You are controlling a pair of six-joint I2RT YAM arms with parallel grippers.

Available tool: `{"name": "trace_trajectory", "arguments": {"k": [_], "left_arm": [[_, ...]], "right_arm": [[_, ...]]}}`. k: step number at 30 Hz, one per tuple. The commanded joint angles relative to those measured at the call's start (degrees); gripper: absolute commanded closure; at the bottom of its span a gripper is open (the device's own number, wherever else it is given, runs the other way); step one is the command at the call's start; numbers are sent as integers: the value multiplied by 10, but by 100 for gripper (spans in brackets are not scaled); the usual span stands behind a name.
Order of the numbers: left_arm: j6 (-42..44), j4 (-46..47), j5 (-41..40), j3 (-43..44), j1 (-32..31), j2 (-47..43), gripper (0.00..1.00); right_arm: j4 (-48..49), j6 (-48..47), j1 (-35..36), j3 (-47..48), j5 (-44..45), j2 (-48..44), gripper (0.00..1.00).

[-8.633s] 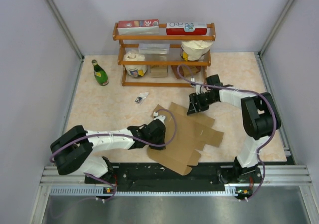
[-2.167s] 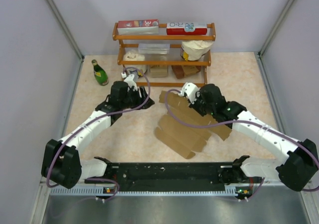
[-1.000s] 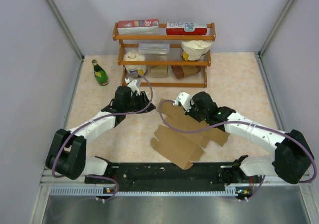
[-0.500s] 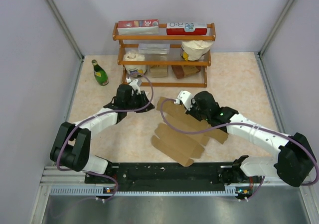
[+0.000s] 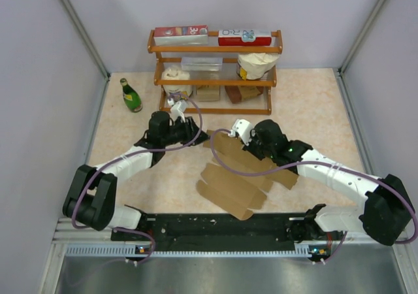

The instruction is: Fold the paper box

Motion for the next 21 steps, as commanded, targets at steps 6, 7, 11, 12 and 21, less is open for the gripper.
{"name": "trace_trajectory", "arguments": {"k": [6,7,11,12,21], "left_arm": [[-28,69,26,75,-19,36,48],[-31,66,23,80,-21,40,48],[-40,45,-6,103,-27,55,47],[-42,31,-20,111,-28,58,47],[78,-19,-49,148,-67,54,43]], "right_arm": [[7,21,6,14,-32,-23,100],[6,23,6,16,-33,-23,100],[-3,27,6,18,-41,-26,100],[-3,27,6,18,-40,-27,100],[-12,32,6,27,-42,-30,100]]}}
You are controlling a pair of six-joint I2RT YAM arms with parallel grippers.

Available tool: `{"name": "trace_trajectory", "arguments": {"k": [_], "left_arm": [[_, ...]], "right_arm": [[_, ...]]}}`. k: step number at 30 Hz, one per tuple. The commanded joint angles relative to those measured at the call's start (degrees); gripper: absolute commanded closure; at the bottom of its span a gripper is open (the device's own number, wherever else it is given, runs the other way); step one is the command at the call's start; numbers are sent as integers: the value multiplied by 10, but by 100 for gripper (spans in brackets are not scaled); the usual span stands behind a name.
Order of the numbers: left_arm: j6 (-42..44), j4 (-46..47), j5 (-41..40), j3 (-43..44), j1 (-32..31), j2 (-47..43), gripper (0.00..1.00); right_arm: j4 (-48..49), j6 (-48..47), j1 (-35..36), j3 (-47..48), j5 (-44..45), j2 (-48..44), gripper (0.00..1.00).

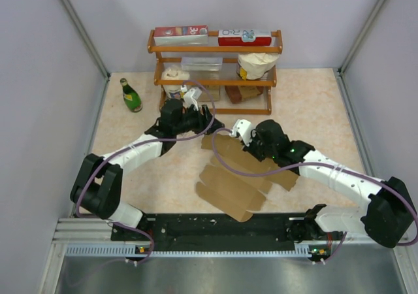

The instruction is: Fold the paper box

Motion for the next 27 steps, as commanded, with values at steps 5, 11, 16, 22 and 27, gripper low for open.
{"name": "trace_trajectory", "arguments": {"k": [5,11,16,22,27], "left_arm": [[139,-44,-35,30,-21,-13,39],[107,-68,-71,48,-22,17,43],[92,-99,-100,71,-32,38,55],[113,-133,-120,80,-61,40,81],[116,-129,-116,68,-79,38,95]], "right_arm": [[-5,17,6,30,-23,-21,100],[-6,21,6,29,-28,-20,100],[-8,21,6,29,-29,-21,100],[-7,23,6,30,-22,-20,100],[-7,27,6,31,-21,-14,100]]}}
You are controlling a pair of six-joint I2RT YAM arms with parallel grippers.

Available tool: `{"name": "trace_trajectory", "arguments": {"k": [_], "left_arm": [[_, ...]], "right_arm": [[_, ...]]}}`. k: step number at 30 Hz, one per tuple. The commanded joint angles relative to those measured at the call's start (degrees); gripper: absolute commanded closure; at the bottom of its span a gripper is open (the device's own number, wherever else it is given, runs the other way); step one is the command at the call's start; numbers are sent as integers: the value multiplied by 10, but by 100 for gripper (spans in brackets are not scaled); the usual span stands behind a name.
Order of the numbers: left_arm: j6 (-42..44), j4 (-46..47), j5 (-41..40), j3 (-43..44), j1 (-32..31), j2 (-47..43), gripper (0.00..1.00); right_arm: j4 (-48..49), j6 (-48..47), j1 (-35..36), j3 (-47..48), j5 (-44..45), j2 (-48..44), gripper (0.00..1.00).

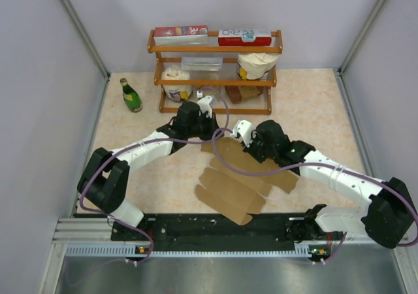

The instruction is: Fold the paper box

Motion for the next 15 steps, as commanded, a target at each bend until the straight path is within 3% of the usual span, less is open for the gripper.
{"name": "trace_trajectory", "arguments": {"k": [1,15], "left_arm": [[9,4,-9,11,-15,-2,98],[-6,-8,-30,-26,-45,-26,100]], "right_arm": [[10,9,6,31,-2,-10,100],[10,13,6,31,4,-2,100]]}}
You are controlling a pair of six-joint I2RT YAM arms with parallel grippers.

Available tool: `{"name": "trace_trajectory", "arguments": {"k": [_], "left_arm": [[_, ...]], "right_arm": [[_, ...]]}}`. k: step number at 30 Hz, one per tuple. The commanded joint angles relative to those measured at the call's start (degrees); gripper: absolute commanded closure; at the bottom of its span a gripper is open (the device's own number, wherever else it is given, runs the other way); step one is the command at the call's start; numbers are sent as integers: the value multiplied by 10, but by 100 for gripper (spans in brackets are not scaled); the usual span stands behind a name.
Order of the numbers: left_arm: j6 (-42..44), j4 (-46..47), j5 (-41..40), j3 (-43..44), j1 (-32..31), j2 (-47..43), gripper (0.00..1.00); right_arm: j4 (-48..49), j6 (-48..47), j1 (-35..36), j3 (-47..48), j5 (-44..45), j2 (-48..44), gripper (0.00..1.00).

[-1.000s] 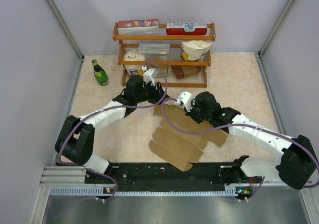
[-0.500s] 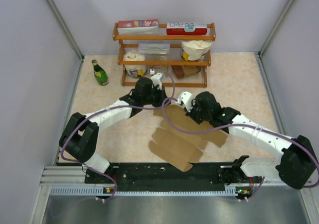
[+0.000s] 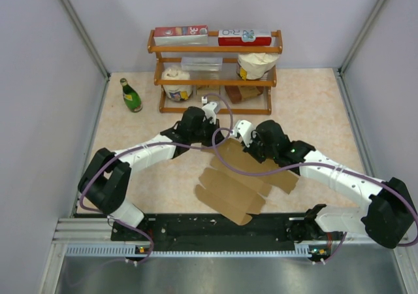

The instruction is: Fold the paper box

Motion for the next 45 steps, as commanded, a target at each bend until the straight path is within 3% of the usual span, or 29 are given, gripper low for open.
{"name": "trace_trajectory", "arguments": {"k": [1,28,39,45], "left_arm": [[-5,0,-17,-19,-11,-29,100],[-46,48,2,-31,-62,-49,100],[-59,59,16,7,-65,-18,100],[-40,45,-15,-22,-57,-42,100]], "right_arm": [[11,11,6,31,3,-1,100],[18,23,6,32,-9,15,100],[17,30,6,33,-21,12,100],[18,33,6,30,-9,14,100]]}}
